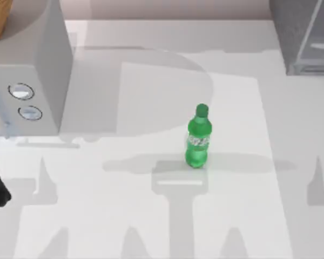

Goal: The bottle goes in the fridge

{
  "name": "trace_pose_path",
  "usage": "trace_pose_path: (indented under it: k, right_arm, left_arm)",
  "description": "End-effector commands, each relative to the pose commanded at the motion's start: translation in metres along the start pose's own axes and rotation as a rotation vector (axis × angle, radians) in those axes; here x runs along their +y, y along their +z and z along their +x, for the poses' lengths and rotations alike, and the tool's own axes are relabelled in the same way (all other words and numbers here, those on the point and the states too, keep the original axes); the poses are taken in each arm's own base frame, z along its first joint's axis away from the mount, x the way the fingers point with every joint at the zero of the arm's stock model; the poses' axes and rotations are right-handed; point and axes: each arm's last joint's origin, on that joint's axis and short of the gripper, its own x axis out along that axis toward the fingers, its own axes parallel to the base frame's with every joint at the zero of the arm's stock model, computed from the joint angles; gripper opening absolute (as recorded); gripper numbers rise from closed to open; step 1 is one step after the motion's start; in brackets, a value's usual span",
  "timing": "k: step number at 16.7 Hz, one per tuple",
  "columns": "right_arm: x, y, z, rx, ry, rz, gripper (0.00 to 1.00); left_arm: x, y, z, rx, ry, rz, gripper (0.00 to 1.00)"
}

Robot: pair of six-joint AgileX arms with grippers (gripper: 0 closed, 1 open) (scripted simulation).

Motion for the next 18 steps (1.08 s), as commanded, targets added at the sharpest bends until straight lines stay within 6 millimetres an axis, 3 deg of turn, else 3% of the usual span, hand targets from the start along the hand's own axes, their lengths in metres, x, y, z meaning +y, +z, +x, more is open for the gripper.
trace_pose_path:
  k: [8,18]
  right_arm:
    - [0.003,0.009,0.009,-0.004,0.022,0.001,1.00]
    - [0.031,0.017,0.050,0.040,0.262,-0.018,1.00]
  left_arm:
    - [0.000,0.000,0.000,0.000,0.000,0.000,1.00]
    - [0.000,0.000,0.000,0.000,0.000,0.000,1.00]
